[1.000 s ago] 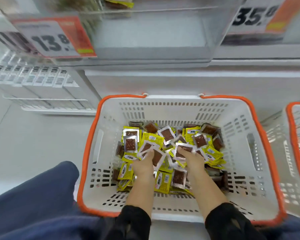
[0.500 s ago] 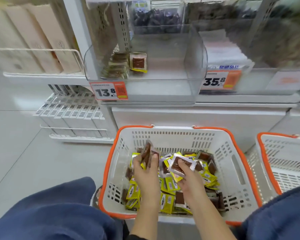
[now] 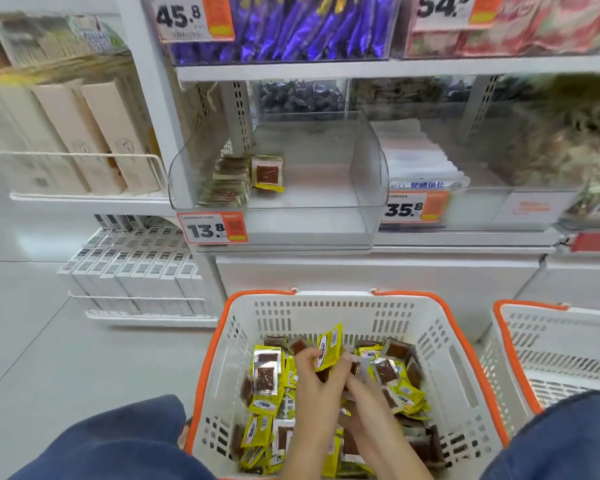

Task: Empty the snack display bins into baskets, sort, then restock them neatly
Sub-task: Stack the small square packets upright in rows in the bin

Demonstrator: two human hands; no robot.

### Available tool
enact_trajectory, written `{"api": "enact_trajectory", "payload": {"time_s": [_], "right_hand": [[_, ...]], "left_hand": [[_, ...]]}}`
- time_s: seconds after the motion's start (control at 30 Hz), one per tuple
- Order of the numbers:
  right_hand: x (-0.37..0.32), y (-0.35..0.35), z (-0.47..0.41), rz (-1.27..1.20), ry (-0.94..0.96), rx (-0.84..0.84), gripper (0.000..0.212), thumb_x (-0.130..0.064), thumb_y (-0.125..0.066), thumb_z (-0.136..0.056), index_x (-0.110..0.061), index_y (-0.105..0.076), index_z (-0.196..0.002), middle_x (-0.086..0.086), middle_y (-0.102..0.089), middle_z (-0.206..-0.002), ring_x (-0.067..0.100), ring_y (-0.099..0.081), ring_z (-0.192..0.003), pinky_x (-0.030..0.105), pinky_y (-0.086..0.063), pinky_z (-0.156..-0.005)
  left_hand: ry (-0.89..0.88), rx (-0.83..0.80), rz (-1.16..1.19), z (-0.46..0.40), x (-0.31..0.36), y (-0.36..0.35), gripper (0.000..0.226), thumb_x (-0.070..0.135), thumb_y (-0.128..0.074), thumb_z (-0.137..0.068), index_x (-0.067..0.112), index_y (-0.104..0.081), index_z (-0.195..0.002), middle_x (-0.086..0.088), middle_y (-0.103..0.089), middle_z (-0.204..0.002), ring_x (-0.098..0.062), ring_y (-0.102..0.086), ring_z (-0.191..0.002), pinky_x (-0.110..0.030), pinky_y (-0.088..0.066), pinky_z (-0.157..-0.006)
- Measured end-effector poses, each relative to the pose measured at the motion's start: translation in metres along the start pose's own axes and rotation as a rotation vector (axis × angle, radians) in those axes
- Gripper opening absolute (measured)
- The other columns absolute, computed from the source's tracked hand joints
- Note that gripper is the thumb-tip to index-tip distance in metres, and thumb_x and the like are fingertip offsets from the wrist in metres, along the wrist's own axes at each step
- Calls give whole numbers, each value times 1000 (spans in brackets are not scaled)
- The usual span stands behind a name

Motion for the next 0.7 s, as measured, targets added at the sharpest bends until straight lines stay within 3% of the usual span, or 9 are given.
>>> {"api": "enact_trajectory", "payload": {"time_s": [0.07,0.2,0.3,0.4,0.5,0.6,0.7], "right_hand": [[-1,1,2,0,-11,18,17,-25,-58,-96,-14,-67,-105,5,-73,-84,20,-66,-94,39,-54,-70],[2,4,2,20,-52,26,22,-16,-56,-93,0,-68,-100,12,-70,-92,18,-63,-85,32,-54,-61],[2,3,1,-3,-52,36,20,-16,-64,-89,-5,-70,-105,7,-71,-92,18,-64,-90,35,-55,-65],[-3,-3,1,7,-45,11,19,-14,-68,-88,-12,-71,-107,4,-74,-98,20,-66,-99,41,-57,-74],[-4,-3,2,-16,-78,56,11,-1,-67,-83,-4,-66,-93,7,-70,-84,21,-62,-86,39,-55,-67],[-9,-4,4,-49,-93,102,14,5,-66,-79,-6,-58,-83,11,-65,-85,19,-58,-80,40,-56,-68],[-12,-3,2,-18,-52,127,18,5,-65,-82,-9,-62,-92,8,-68,-83,16,-61,-77,40,-57,-70]], "left_hand": [[-8,-10,-30,0,-1,-1,33,40,-61,-91,23,-44,-113,12,-54,-104,0,-61,-88,-15,-45,-69],[-27,86,-33,-4,-1,4,18,41,-52,-96,23,-50,-100,1,-64,-96,-6,-64,-82,-20,-49,-69],[-7,116,14,-4,2,6,15,37,-43,-100,25,-51,-98,2,-61,-96,-2,-60,-83,-15,-45,-63],[39,154,71,-6,1,6,20,37,-39,-102,27,-52,-113,5,-60,-108,-4,-58,-92,-14,-42,-65],[75,192,130,-8,0,8,24,37,-37,-103,31,-49,-122,4,-56,-119,-12,-54,-106,-23,-40,-80],[109,206,236,-8,1,9,23,32,-39,-103,26,-54,-119,2,-60,-108,-8,-56,-94,-21,-41,-74],[124,230,312,-9,-2,13,29,31,-40,-103,16,-65,-107,-3,-70,-99,-17,-64,-90,-28,-48,-75]]}}
Point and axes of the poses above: each hand's wrist, its own z-axis away from the middle knuckle, its own y-axis out of the back of the hand, x = y × z, the point moved 5 cm from there along -z, towards the middle knuckle
